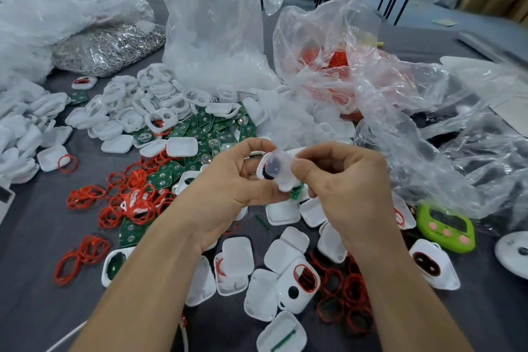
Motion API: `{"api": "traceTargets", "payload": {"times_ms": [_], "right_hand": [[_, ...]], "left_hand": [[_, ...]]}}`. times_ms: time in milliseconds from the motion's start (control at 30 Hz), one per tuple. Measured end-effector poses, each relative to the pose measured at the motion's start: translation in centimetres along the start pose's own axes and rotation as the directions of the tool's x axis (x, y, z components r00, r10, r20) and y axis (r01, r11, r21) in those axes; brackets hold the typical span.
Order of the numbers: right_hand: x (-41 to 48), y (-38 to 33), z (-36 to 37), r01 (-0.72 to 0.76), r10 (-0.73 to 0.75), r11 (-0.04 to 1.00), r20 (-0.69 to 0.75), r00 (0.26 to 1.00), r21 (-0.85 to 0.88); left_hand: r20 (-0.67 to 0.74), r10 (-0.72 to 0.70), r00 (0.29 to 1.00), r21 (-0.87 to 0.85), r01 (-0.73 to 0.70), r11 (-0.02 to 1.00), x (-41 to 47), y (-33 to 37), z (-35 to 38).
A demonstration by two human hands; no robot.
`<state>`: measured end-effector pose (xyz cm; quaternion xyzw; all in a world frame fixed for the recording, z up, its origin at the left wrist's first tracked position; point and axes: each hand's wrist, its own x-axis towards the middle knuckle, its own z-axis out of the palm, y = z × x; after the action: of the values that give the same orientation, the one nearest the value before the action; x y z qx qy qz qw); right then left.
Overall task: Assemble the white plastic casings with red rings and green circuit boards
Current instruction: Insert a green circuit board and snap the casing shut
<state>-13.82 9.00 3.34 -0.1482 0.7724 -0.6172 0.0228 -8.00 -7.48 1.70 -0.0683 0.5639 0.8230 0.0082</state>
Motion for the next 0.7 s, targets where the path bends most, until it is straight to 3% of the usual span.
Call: {"api": "traceTargets", "payload": {"times_ms": [267,700], "right_hand": [[-0.1,0.0,0.0,0.0,0.0,1.0,-0.01,1.0,-0.011],[-0.4,0.1,1.0,0.03,-0.04,0.984,-0.053,0.998,-0.177]], "left_hand": [[-0.01,-0.001,1.0,0.005,0.001,1.0,0.0,0.1,0.2],[-0.017,0.0,1.0,-0.005,-0.001,1.0,-0.2,0.3,0.6]]}}
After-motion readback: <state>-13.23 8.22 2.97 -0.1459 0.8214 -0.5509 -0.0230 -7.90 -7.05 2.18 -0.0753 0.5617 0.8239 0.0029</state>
